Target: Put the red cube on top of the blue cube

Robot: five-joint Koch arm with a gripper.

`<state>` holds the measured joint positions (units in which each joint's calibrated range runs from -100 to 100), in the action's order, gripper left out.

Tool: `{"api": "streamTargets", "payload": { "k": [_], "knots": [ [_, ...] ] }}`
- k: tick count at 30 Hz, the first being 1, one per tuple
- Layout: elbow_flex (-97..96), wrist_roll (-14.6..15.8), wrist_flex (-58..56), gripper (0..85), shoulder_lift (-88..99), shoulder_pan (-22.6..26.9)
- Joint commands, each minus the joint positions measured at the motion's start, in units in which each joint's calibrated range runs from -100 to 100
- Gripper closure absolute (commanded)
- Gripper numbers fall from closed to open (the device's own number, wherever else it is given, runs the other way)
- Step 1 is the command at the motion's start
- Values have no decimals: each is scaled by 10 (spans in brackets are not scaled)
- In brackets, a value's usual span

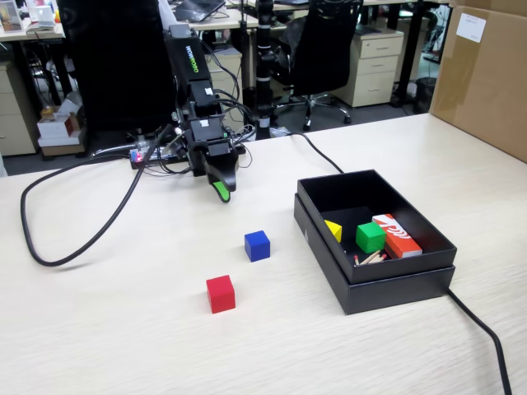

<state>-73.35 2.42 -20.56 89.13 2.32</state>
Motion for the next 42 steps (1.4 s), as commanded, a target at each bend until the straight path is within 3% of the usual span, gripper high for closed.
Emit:
{"api": "streamTargets", "payload": {
  "k": [1,9,26,42],
  "knots": [
    [142,1,-83,378,-59,-6],
    [403,-9,-141,382,-289,-49],
    [834,-32,-216,419,-678,-81],
    [949,-48,-216,390,-929,-77]
  ]
}}
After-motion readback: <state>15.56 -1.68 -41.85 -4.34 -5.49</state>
